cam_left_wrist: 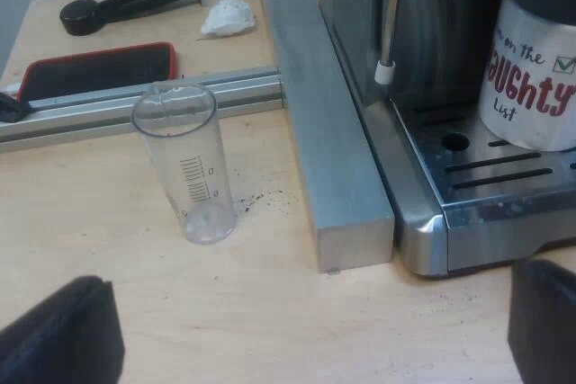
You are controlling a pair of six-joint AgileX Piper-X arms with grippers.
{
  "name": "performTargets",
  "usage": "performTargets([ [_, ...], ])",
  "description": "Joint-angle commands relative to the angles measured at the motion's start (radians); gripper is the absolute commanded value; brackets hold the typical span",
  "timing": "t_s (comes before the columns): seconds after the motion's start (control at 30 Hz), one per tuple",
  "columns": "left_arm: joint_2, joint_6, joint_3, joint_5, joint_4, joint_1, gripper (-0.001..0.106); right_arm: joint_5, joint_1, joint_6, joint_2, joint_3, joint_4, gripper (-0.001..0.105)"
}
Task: Place mug into machine
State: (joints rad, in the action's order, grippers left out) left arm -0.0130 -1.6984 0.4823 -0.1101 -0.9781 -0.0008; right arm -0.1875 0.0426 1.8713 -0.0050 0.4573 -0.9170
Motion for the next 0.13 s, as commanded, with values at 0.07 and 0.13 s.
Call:
performTargets([
  [0.07, -0.138, -0.008, 0.001, 0.001, 0.019, -0.001, 0.088, -0.005, 0.001, 0.007, -0.046, 0.006, 0.008, 0.076],
  [0.13, -0.138, -0.008, 0.001, 0.001, 0.019, -0.001, 0.088, -0.005, 0.001, 0.007, -0.046, 0.006, 0.008, 0.076],
])
